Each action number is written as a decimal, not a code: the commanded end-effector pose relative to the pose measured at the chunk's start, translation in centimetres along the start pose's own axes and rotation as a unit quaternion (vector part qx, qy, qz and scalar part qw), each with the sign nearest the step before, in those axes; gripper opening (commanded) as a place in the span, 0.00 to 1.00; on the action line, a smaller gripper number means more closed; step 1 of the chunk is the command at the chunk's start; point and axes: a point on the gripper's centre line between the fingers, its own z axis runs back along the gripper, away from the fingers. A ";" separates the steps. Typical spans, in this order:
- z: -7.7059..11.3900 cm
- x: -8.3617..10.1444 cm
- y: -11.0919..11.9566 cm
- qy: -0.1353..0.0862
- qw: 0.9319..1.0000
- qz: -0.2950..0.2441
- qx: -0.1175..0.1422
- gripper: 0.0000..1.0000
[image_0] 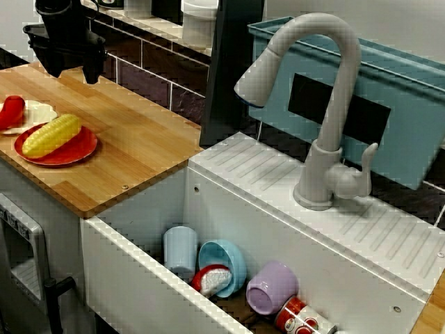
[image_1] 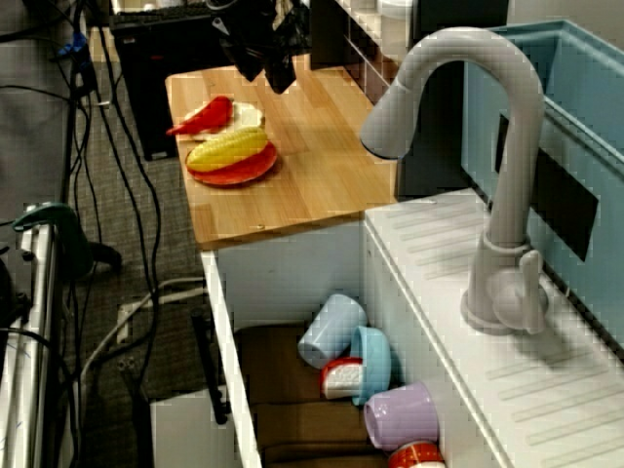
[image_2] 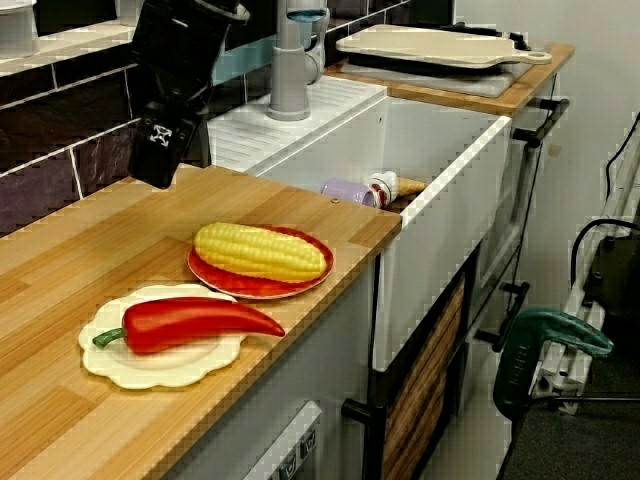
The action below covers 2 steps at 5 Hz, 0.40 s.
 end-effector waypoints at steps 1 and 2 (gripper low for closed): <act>3.6 3.7 1.5 -0.049 0.999 0.007 -0.001 1.00; 3.8 4.2 1.5 -0.058 0.998 0.010 -0.001 1.00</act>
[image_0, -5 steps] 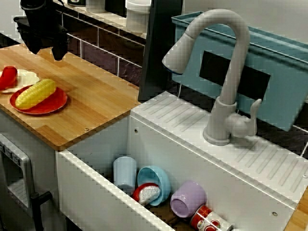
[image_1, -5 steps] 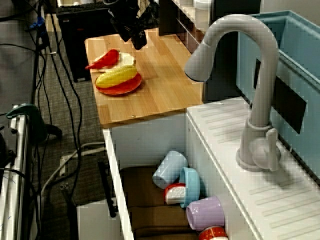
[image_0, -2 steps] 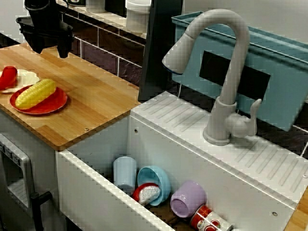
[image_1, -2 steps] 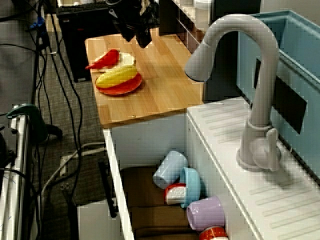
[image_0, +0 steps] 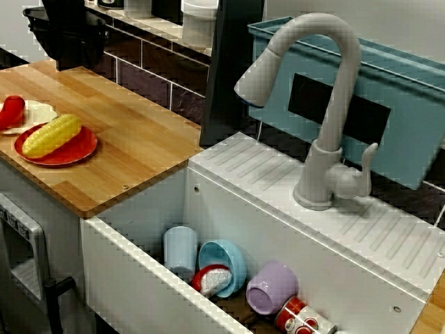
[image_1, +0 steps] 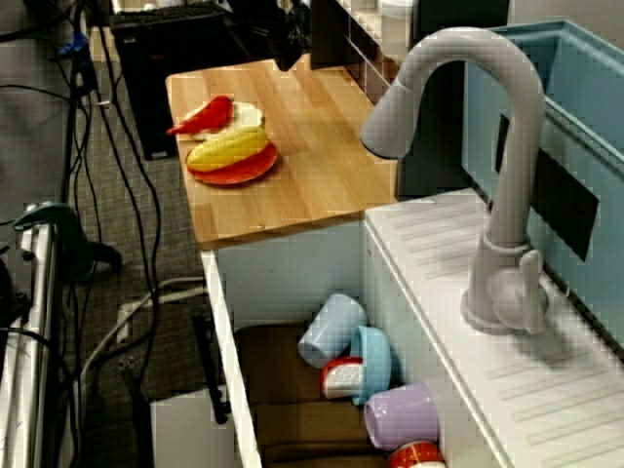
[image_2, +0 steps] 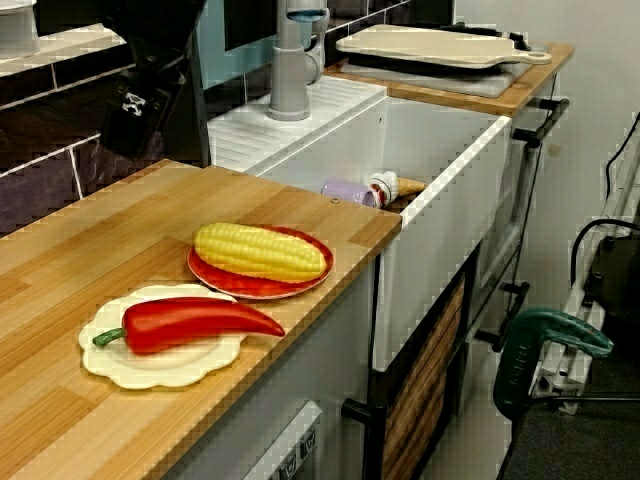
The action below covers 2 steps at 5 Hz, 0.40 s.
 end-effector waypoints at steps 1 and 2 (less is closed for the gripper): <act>3.1 3.2 1.1 -0.046 0.999 0.010 -0.002 1.00; 4.1 4.1 1.4 -0.049 0.999 0.019 -0.006 1.00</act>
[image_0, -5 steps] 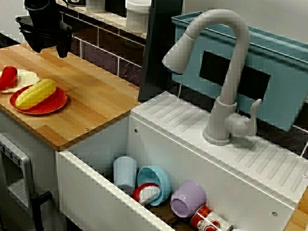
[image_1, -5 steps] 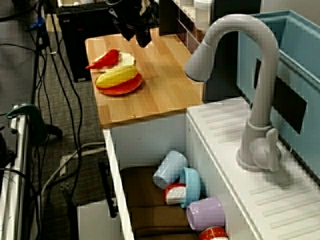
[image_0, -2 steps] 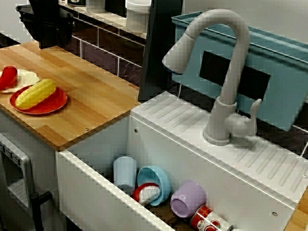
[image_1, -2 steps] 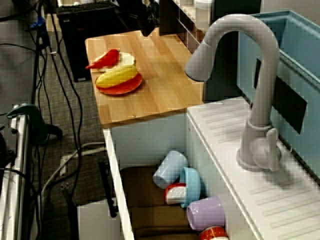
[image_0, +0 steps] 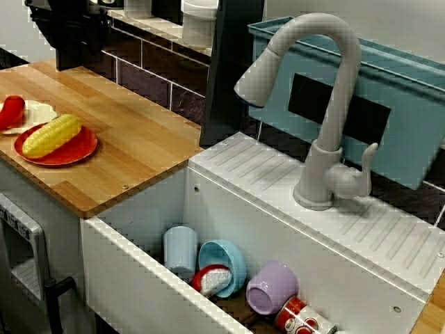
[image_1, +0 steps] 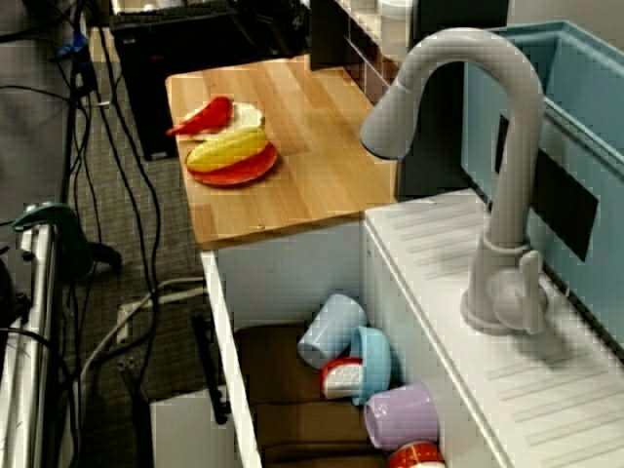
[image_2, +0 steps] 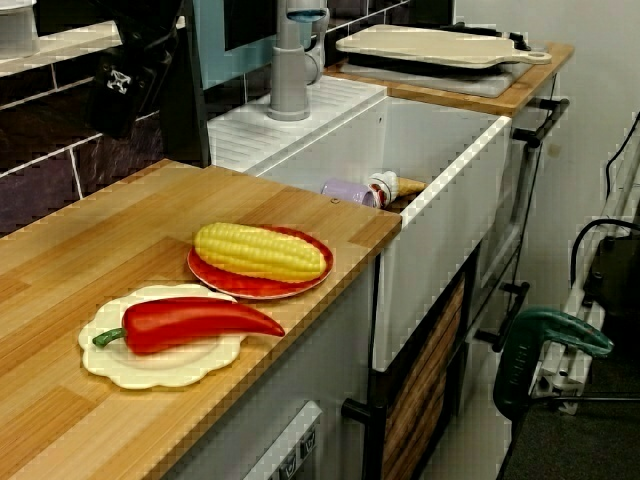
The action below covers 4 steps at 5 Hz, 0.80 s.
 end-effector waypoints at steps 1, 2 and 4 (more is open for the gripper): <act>3.4 3.3 1.4 -0.039 0.999 0.010 0.001 1.00; 3.7 3.8 1.5 -0.047 0.999 0.012 0.001 1.00; 4.0 5.0 1.8 -0.057 0.998 0.035 -0.010 1.00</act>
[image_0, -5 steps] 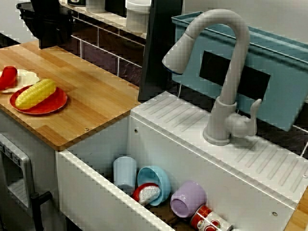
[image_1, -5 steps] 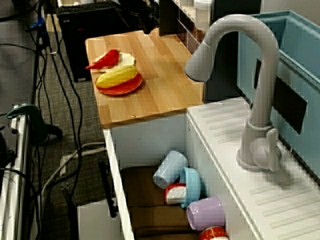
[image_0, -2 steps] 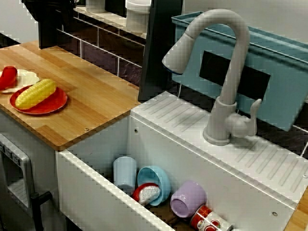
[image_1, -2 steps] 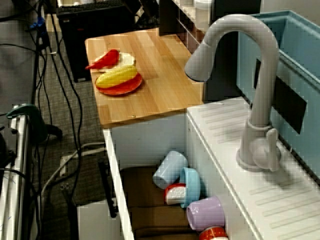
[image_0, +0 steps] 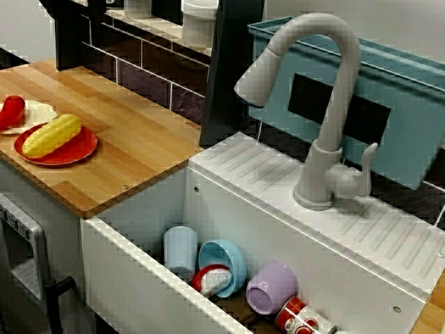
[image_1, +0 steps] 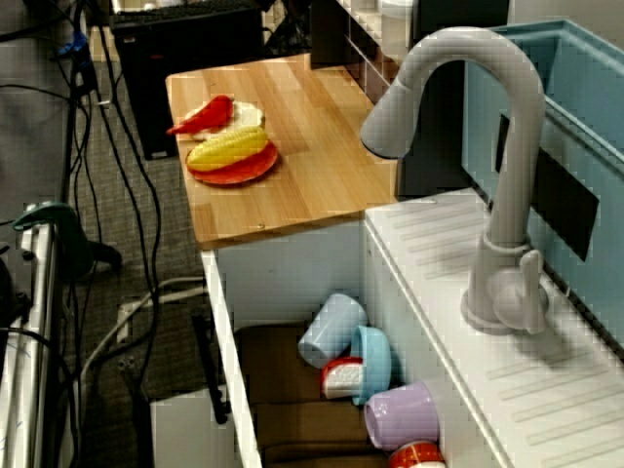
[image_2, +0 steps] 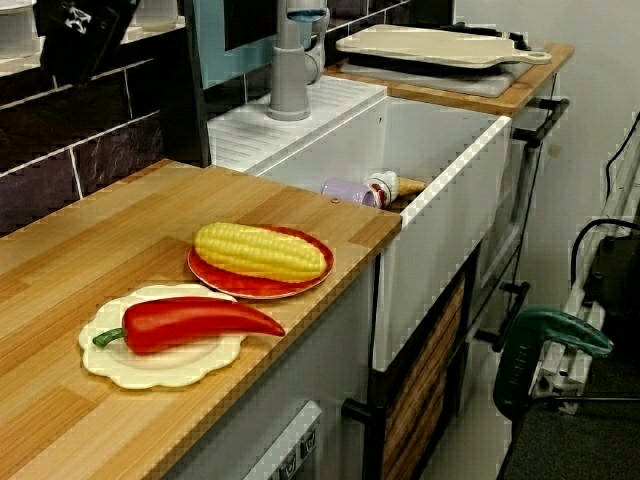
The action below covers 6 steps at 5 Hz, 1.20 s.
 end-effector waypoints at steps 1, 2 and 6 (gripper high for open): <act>1.6 2.5 1.2 -0.045 0.999 0.028 -0.008 1.00; 1.4 3.1 1.1 -0.051 0.998 0.033 -0.007 1.00; 1.5 3.8 1.2 -0.073 0.996 0.035 -0.023 1.00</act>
